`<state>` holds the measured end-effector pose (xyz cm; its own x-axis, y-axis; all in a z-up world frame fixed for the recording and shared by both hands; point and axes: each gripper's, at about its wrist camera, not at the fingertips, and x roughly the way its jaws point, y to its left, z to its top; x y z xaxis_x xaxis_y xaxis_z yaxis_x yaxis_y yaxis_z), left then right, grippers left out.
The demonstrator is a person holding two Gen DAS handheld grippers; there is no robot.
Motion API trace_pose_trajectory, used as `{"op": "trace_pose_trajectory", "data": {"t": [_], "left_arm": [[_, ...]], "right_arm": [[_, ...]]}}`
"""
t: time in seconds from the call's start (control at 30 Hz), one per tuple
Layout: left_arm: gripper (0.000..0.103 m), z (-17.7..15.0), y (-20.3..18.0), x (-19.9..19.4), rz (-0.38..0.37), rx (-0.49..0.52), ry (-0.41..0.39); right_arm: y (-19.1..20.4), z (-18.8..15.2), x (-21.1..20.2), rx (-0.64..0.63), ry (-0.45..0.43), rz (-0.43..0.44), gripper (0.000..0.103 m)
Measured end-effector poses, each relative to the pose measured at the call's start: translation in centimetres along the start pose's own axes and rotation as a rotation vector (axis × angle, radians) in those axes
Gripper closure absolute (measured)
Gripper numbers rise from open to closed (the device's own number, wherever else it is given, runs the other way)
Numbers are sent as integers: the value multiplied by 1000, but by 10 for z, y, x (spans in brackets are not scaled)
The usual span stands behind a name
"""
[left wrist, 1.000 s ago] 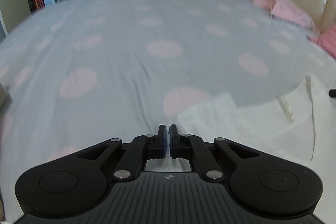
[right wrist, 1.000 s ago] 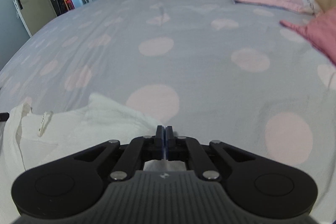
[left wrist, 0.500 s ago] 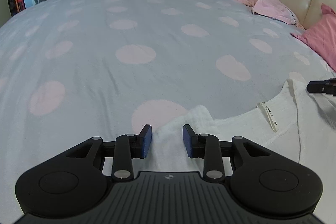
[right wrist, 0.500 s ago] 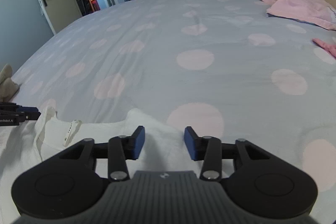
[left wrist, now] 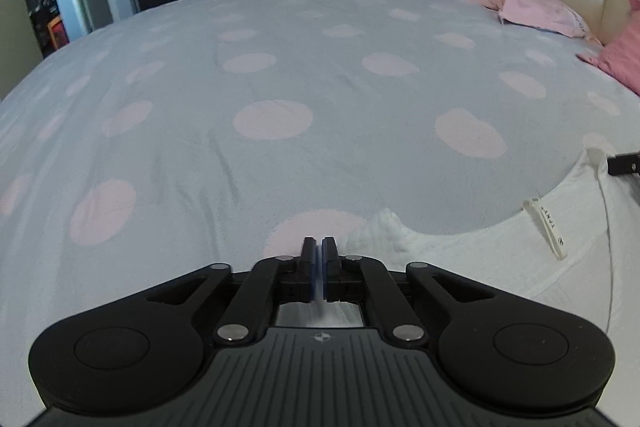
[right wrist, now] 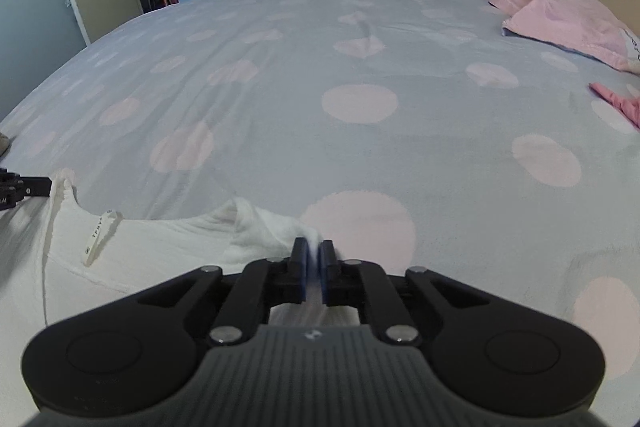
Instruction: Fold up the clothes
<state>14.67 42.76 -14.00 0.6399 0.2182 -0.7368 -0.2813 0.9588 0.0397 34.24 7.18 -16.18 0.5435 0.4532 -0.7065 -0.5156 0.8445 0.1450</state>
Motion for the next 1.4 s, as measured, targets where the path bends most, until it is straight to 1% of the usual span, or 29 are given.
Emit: {"op": "trace_pose_trajectory", "data": {"t": [0.03,0.07,0.1,0.2,0.27,0.4,0.43,0.47,0.57,0.67,0.83,1.0,1.17,1.3,1.4], "left_arm": [[90,1,2,-4,3,-14,1],[77,1,3,-10,5,-16,-2],[74,0,4,-17,4,-12,-7],[73,-5,4,-43,-4,5,-17],[72,-13,2,-64,-19,15,-20],[71,-32,-5,-109,-49,46,-8],[69,-37,-8,-121,-55,53,-2],[64,-42,-10,-133,-63,57,1],[62,-59,-14,-168,-86,63,4],[62,-75,-19,-201,-101,75,17],[61,-112,-31,-251,-130,114,41],[60,-151,-50,-287,-158,176,53],[58,-190,-68,-309,-181,241,94],[58,-221,-79,-311,-188,291,155],[58,-238,-89,-314,-213,339,188]], "right_arm": [[0,1,-5,10,-4,3,61],[0,3,-11,19,-14,6,58],[1,4,-16,19,-15,16,58],[7,5,-34,1,6,49,56],[12,3,-48,-6,21,67,50],[25,-4,-82,-18,52,106,48],[29,-7,-92,-33,61,118,48],[34,-11,-102,-52,71,129,48],[49,-25,-134,-111,99,168,48],[63,-46,-166,-160,129,197,48],[84,-92,-215,-243,173,233,48],[104,-143,-252,-340,210,249,48],[122,-189,-271,-465,282,257,49],[124,-228,-284,-536,366,268,53],[123,-255,-294,-586,425,274,54]]}}
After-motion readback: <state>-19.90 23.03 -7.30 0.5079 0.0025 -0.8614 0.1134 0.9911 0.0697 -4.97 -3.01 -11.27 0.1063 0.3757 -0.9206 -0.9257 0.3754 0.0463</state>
